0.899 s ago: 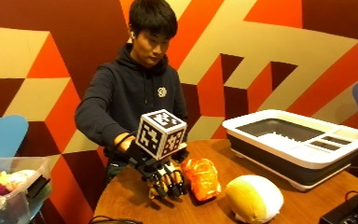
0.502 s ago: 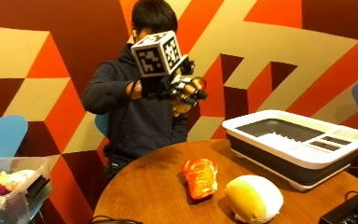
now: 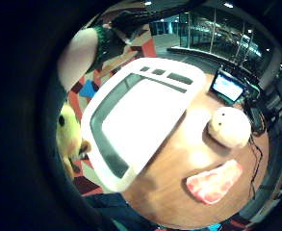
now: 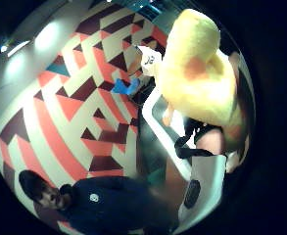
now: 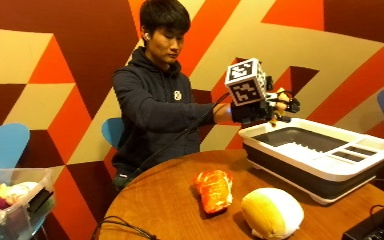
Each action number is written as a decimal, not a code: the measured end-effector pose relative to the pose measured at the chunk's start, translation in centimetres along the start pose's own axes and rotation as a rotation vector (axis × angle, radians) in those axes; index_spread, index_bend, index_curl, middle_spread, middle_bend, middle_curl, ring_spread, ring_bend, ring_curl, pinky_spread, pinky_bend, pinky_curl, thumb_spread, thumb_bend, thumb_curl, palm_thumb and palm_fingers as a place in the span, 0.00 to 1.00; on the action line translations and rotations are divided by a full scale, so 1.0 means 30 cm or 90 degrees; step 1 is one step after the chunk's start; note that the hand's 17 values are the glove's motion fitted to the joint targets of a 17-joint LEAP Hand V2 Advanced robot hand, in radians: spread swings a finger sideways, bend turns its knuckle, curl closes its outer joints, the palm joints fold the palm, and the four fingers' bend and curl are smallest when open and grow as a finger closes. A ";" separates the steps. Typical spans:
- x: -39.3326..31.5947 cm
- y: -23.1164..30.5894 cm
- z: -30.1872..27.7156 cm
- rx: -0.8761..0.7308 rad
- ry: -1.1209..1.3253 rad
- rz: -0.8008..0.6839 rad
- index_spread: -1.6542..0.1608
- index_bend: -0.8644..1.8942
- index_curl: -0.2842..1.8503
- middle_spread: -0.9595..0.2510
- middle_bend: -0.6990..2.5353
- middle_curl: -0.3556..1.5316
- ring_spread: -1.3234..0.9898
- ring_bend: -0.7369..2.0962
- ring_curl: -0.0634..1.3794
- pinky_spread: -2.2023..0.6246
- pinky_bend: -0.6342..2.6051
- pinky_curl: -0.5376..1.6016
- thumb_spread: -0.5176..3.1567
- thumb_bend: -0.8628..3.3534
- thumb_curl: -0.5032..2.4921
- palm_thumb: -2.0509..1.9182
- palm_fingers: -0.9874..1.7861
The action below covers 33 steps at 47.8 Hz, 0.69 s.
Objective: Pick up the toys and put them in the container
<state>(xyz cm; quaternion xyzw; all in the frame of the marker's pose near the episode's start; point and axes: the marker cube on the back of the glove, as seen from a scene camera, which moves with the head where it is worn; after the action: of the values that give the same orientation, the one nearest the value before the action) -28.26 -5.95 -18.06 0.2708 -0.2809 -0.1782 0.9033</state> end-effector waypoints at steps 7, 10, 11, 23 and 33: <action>0.049 0.024 0.020 -0.098 0.018 0.028 0.82 0.51 0.30 0.71 0.32 0.33 0.50 0.39 0.14 0.79 0.41 0.43 0.49 0.29 0.22 0.57 0.28; 0.087 0.050 -0.049 -0.089 0.036 0.035 0.82 0.44 0.27 0.75 0.29 0.32 0.52 0.39 0.14 0.79 0.43 0.43 0.47 0.26 0.21 0.55 0.27; 0.102 0.061 -0.075 -0.087 0.044 0.036 0.82 0.42 0.27 0.76 0.28 0.32 0.52 0.39 0.14 0.79 0.43 0.43 0.47 0.26 0.21 0.55 0.27; 0.328 0.255 -0.293 -0.200 0.246 0.089 0.78 0.38 0.26 0.79 0.27 0.32 0.55 0.35 0.14 0.79 0.40 0.42 0.45 0.24 0.23 0.55 0.31; 0.568 0.374 -0.236 -0.309 0.266 0.175 0.76 0.37 0.26 0.78 0.26 0.32 0.56 0.33 0.16 0.79 0.41 0.42 0.44 0.22 0.24 0.55 0.30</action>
<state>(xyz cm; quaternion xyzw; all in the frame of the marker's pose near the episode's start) -8.82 -2.42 -9.37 0.0385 -0.0733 -0.0569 0.9949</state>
